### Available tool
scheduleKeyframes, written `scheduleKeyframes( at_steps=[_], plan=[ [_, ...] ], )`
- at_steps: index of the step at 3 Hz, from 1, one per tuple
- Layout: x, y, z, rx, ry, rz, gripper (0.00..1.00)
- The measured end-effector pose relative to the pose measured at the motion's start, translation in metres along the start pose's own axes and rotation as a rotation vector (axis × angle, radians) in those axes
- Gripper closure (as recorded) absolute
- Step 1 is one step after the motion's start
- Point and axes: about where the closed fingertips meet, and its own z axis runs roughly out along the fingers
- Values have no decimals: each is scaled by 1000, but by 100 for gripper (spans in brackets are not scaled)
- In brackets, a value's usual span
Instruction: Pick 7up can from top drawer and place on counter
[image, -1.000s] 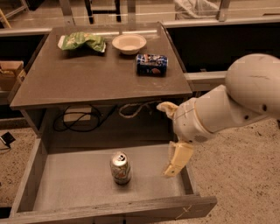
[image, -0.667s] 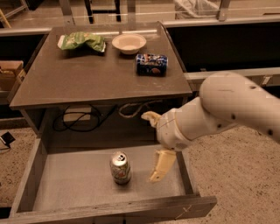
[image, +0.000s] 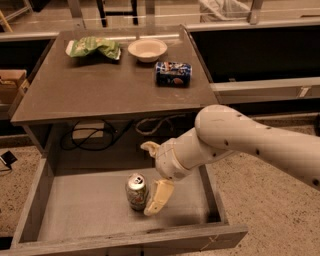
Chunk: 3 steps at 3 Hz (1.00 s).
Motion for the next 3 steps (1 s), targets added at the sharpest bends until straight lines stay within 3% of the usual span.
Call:
scheduleKeyframes(
  at_steps=[1,2,3],
  plan=[
    [-3,-3,27,-43,-70,20,0],
    [0,-2,52,-73,-119,43,15],
    [7,-1,68,-81,-152,58,39]
  ],
)
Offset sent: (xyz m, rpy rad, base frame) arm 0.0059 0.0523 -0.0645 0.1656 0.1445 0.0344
